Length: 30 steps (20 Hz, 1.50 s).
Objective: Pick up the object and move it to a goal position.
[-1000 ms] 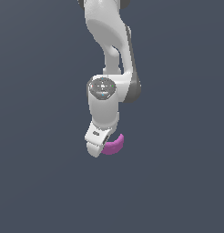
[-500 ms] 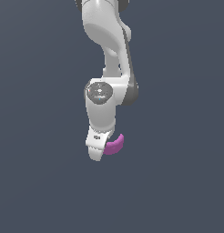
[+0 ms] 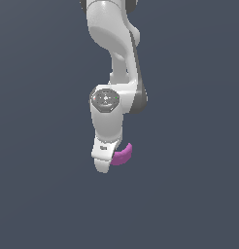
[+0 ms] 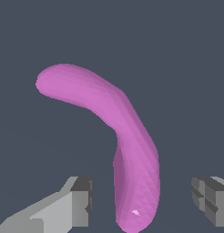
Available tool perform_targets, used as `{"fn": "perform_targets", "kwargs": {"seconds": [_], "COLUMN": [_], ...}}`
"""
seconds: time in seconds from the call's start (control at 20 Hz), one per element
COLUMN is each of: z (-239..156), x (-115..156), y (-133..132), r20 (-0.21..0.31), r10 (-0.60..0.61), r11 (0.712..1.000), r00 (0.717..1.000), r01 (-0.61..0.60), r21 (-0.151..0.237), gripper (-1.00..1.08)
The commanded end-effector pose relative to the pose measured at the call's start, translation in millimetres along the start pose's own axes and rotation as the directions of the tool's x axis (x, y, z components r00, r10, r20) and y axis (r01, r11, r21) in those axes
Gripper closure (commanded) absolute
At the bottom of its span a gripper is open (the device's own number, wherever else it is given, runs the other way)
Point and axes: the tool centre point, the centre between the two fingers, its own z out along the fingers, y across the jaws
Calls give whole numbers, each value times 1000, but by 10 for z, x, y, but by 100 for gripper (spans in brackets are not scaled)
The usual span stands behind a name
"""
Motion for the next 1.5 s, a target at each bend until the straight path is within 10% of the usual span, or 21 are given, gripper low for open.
{"fn": "perform_targets", "kwargs": {"seconds": [0.0,0.35,0.4,1.45], "z": [63,284,284,-101], "x": [2,1,1,-162], "y": [-3,-9,-9,-18], "r20": [0,0,0,0], "r10": [-1,-5,-5,-5], "r11": [1000,1000,1000,1000], "r00": [1000,1000,1000,1000], "r01": [1,5,5,5], "r21": [1,1,1,1], "gripper": [-60,-60,108,108]}}
